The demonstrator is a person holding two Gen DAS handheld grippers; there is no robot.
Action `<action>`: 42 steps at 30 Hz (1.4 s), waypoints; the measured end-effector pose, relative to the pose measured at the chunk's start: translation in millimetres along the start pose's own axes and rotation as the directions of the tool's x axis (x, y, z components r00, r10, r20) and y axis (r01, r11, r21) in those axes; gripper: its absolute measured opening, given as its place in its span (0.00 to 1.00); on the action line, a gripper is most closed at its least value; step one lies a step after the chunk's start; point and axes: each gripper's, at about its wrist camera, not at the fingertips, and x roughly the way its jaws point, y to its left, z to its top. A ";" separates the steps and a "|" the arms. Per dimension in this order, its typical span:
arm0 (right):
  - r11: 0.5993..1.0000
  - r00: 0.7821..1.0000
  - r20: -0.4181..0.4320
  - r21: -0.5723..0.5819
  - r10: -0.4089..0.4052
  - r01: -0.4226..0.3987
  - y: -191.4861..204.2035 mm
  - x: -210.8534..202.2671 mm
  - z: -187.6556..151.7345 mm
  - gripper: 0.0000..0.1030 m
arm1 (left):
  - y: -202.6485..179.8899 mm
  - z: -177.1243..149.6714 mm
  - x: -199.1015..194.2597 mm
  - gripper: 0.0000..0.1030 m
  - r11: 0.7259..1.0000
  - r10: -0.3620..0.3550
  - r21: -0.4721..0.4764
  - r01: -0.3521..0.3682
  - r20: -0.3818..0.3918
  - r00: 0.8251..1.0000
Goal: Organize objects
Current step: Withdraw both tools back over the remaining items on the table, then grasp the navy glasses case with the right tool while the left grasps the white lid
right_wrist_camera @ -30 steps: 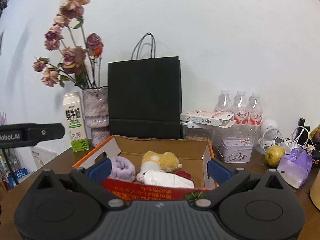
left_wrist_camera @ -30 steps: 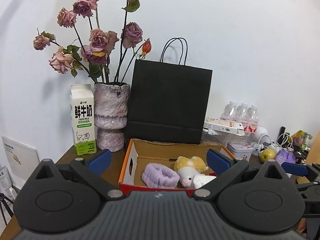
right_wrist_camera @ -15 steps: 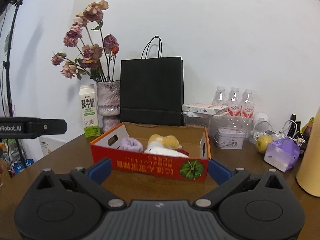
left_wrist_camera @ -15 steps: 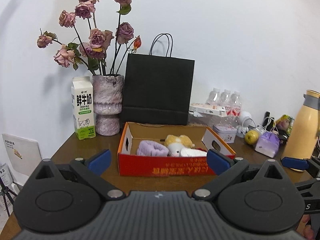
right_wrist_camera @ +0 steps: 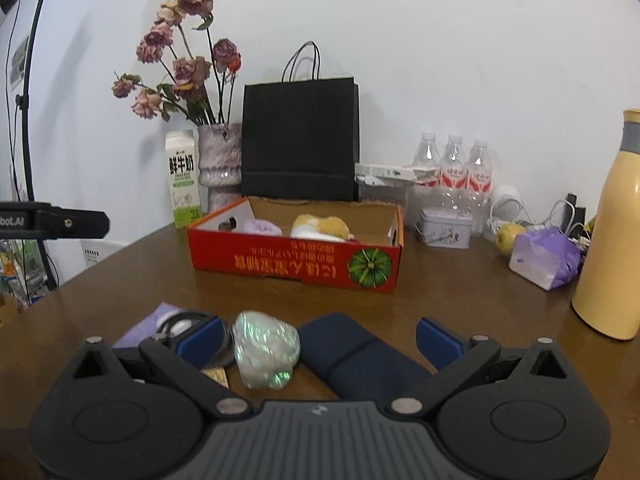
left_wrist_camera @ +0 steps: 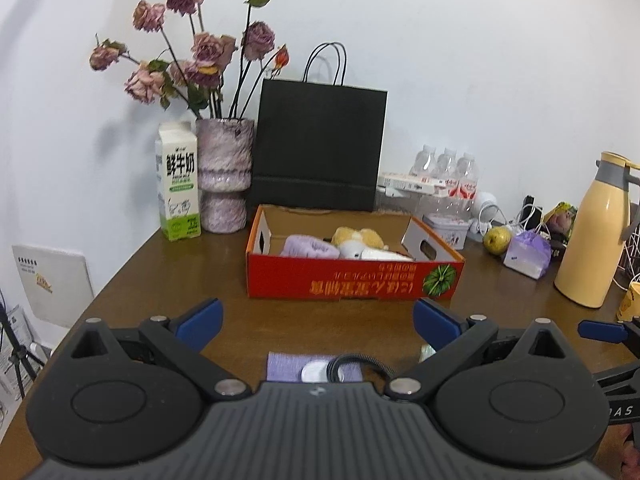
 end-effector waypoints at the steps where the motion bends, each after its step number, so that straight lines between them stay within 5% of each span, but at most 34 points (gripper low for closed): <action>1: 1.000 1.000 -0.007 0.001 0.000 0.000 -1.2 -1.2 -3.0 1.00 | 0.9 -1.7 -0.6 1.00 1.000 0.003 0.000 -0.003 -0.005 1.000; 20: 0.998 0.987 -0.161 -0.066 -0.009 -0.001 -31.3 18.4 -38.9 1.00 | 5.3 -22.8 5.5 1.00 1.000 0.024 -0.007 -0.025 -0.098 0.995; 35: 0.983 0.934 -0.346 -0.120 0.092 -0.141 -48.1 122.9 -15.6 1.00 | 2.3 -32.7 25.5 1.00 0.999 0.050 -0.006 -0.052 -0.189 0.981; 40: 0.984 0.938 -0.315 -0.057 0.144 -0.170 -53.4 138.4 -18.0 1.00 | 1.1 -33.7 28.9 1.00 0.998 0.057 -0.003 -0.059 -0.197 0.979; 42: 0.984 0.942 -0.301 -0.059 0.146 -0.171 -53.1 135.4 -18.8 0.90 | 0.2 -34.0 30.3 1.00 0.998 0.052 -0.008 -0.055 -0.198 0.979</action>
